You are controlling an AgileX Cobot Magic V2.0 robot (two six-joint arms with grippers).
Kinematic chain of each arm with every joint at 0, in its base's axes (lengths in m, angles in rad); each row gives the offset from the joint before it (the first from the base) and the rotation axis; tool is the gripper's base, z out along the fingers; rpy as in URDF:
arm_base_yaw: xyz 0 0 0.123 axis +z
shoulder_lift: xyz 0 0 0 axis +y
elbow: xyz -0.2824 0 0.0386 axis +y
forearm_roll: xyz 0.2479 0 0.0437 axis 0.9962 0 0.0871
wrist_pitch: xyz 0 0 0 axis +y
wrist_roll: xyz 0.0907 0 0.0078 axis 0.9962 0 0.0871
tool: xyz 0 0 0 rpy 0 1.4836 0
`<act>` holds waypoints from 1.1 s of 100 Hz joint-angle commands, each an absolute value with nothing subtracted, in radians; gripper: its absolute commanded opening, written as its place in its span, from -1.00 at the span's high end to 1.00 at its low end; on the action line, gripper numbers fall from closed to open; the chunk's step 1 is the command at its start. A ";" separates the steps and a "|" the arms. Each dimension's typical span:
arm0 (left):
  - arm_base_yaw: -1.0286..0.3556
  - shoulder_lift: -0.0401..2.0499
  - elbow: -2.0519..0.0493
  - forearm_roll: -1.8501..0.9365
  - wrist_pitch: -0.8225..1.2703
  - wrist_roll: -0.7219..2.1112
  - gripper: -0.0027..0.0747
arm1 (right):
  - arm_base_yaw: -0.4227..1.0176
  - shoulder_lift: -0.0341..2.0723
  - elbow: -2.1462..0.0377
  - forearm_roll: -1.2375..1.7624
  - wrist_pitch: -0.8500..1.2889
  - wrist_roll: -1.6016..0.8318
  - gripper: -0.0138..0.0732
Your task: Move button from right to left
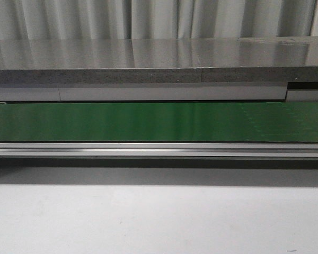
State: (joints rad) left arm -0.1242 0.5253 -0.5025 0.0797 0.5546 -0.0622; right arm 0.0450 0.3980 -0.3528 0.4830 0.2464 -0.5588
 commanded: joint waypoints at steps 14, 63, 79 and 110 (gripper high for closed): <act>-0.133 0.523 -0.528 0.066 0.491 -0.066 0.92 | 0.045 0.401 -0.379 0.496 0.180 -0.566 0.84; -0.133 0.523 -0.528 0.050 0.498 -0.066 0.92 | 0.045 0.401 -0.379 0.496 0.180 -0.566 0.84; -0.133 0.523 -0.528 0.050 0.498 -0.066 0.92 | 0.045 0.401 -0.379 0.496 0.180 -0.566 0.84; -0.133 0.520 -0.528 0.065 0.461 -0.066 0.92 | 0.045 0.401 -0.379 0.496 0.180 -0.566 0.84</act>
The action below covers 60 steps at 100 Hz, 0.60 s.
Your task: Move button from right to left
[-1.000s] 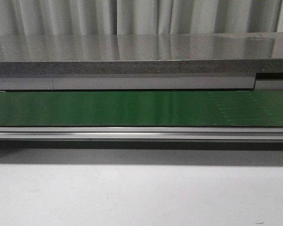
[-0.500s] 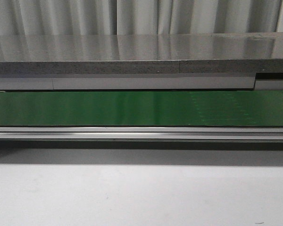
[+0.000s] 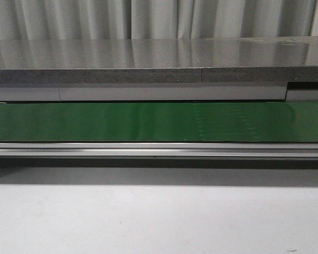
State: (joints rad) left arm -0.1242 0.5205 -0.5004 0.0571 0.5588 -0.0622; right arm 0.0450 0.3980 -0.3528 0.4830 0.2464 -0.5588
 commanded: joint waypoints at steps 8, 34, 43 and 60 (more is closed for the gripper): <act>-0.133 0.511 -0.518 0.075 0.401 -0.066 0.92 | 0.045 0.401 -0.379 0.496 0.180 -0.566 0.84; -0.133 0.389 -0.329 0.107 0.037 -0.066 0.92 | 0.045 0.401 -0.379 0.496 0.180 -0.566 0.84; -0.131 0.322 -0.245 0.107 -0.026 -0.066 0.92 | 0.045 0.401 -0.379 0.496 0.180 -0.566 0.84; -0.131 0.190 -0.116 0.116 -0.045 -0.066 0.92 | 0.045 0.401 -0.379 0.496 0.180 -0.566 0.84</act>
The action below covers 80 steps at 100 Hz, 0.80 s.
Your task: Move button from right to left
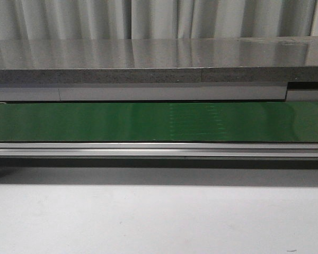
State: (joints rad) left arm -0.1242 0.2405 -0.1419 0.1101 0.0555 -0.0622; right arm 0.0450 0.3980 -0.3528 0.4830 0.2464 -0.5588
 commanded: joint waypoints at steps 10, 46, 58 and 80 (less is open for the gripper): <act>-0.131 0.112 -0.060 0.118 -0.045 -0.066 0.92 | 0.045 0.401 -0.379 0.496 0.180 -0.566 0.84; -0.130 -0.041 0.039 0.122 -0.025 -0.066 0.92 | 0.045 0.401 -0.379 0.496 0.179 -0.566 0.84; -0.130 -0.041 0.039 0.122 -0.037 -0.066 0.92 | 0.045 0.401 -0.379 0.496 0.179 -0.566 0.84; -0.130 -0.041 0.039 0.120 -0.037 -0.066 0.92 | 0.045 0.401 -0.379 0.496 0.179 -0.566 0.84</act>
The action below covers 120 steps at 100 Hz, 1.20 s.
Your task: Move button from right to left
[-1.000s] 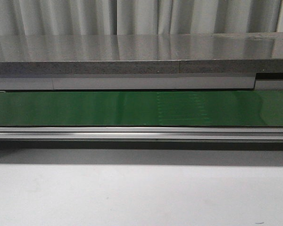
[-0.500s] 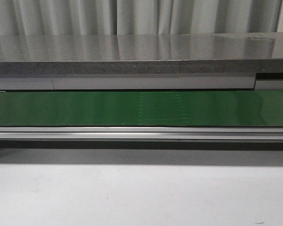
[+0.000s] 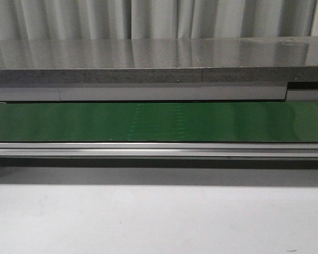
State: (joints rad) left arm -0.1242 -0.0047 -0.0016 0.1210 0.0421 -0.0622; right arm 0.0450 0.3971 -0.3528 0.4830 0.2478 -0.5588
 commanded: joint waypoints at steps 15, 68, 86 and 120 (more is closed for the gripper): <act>-0.130 -0.041 0.039 0.120 -0.037 -0.066 0.92 | 0.045 0.401 -0.379 0.496 0.179 -0.566 0.84; -0.130 -0.041 0.039 0.120 -0.037 -0.066 0.92 | 0.045 0.401 -0.379 0.496 0.179 -0.566 0.84; -0.130 -0.041 0.039 0.120 -0.037 -0.066 0.92 | 0.045 0.401 -0.379 0.496 0.179 -0.566 0.84; -0.130 -0.041 0.039 0.120 -0.037 -0.066 0.92 | 0.045 0.401 -0.377 0.469 0.168 -0.557 0.84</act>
State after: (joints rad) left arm -0.1242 -0.0047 -0.0016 0.1210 0.0421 -0.0622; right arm 0.0450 0.3971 -0.3528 0.4830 0.2478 -0.5588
